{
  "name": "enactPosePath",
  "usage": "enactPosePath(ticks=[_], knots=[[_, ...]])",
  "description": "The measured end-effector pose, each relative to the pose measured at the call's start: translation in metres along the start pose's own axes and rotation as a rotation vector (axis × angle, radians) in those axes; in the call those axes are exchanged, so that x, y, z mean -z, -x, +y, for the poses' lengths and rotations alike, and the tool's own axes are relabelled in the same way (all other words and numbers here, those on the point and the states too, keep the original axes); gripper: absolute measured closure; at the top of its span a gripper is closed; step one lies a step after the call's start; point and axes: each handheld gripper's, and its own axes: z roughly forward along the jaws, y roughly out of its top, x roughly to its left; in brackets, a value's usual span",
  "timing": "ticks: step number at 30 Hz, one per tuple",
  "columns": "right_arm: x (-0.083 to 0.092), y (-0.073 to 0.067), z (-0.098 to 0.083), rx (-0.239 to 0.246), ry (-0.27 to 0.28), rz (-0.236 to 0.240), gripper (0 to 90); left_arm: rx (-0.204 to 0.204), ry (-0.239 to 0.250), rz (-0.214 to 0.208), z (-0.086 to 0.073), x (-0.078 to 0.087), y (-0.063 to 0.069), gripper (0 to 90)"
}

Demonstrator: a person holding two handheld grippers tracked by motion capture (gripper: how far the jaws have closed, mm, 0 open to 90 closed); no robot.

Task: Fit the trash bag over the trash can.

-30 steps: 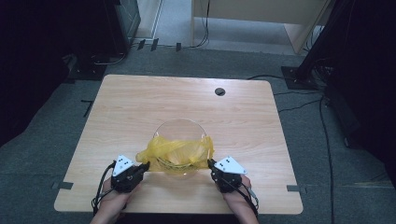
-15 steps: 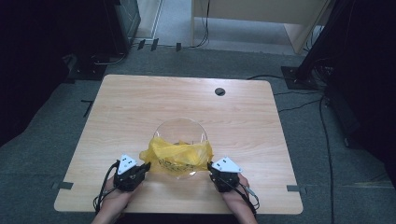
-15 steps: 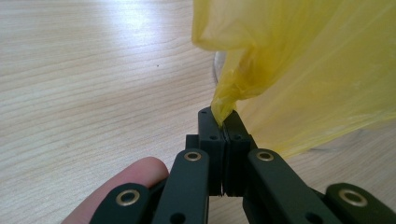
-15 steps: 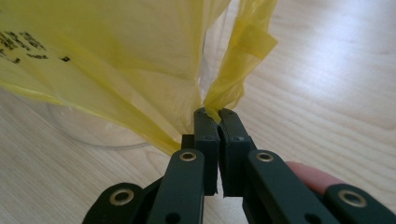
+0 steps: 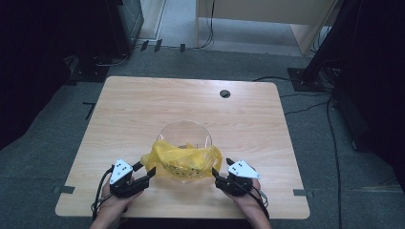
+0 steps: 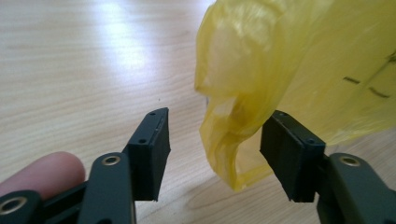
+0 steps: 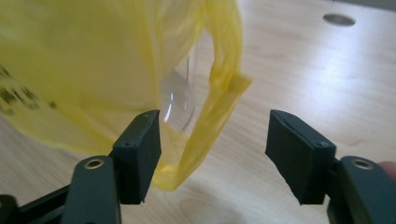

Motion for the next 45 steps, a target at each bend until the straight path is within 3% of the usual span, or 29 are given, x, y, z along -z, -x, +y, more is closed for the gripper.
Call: enactPosePath(ticks=[6, 11, 17, 20, 25, 28, 29, 30, 31, 32, 35, 38, 41, 45], knots=[[0.011, 0.001, 0.008, -0.01, 0.059, 0.014, 34.9, -0.003, 0.034, 0.008, 0.004, 0.005, 0.005, 36.5], [0.021, 0.003, 0.018, -0.024, 0.134, 0.02, 40.8, -0.024, 0.125, 0.046, 0.013, 0.014, 0.008, 37.4], [0.018, 0.007, 0.026, -0.012, 0.157, 0.014, 41.8, -0.023, 0.173, 0.021, 0.021, 0.018, 0.009, 40.1], [0.015, 0.011, 0.029, -0.027, 0.172, 0.04, 43.8, -0.034, 0.182, -0.01, 0.023, 0.018, 0.012, 40.9], [0.01, 0.012, 0.031, 0.0, 0.154, 0.09, 48.0, -0.064, 0.18, -0.036, 0.026, 0.017, 0.017, 42.1], [0.005, 0.009, 0.031, 0.017, 0.134, 0.105, 62.7, -0.085, 0.18, -0.035, 0.028, 0.014, 0.02, 55.7], [0.005, 0.009, 0.031, 0.017, 0.134, 0.105, 62.7, -0.085, 0.18, -0.035, 0.028, 0.014, 0.02, 60.2], [0.006, 0.007, 0.031, 0.025, 0.139, 0.11, 73.9, -0.089, 0.184, -0.038, 0.031, 0.014, 0.022, 66.4], [0.006, 0.007, 0.031, 0.025, 0.139, 0.11, 73.9, -0.089, 0.184, -0.038, 0.031, 0.014, 0.022, 70.4], [0.008, 0.003, 0.033, 0.047, 0.153, 0.082, 82.1, -0.096, 0.186, -0.037, 0.033, 0.015, 0.023, 73.6], [0.013, 0.001, 0.036, 0.056, 0.164, 0.047, 90.0, -0.091, 0.19, -0.045, 0.037, 0.016, 0.022, 81.3], [0.014, 0.004, 0.039, 0.039, 0.168, 0.034, 90.0, -0.09, 0.19, -0.046, 0.04, 0.017, 0.022, 85.4], [0.015, 0.006, 0.039, 0.026, 0.182, 0.057, 72.6, -0.085, 0.194, -0.045, 0.043, 0.018, 0.022, 85.7], [0.014, 0.007, 0.04, 0.035, 0.176, 0.073, 64.9, -0.08, 0.193, -0.037, 0.043, 0.017, 0.02, 85.4]])
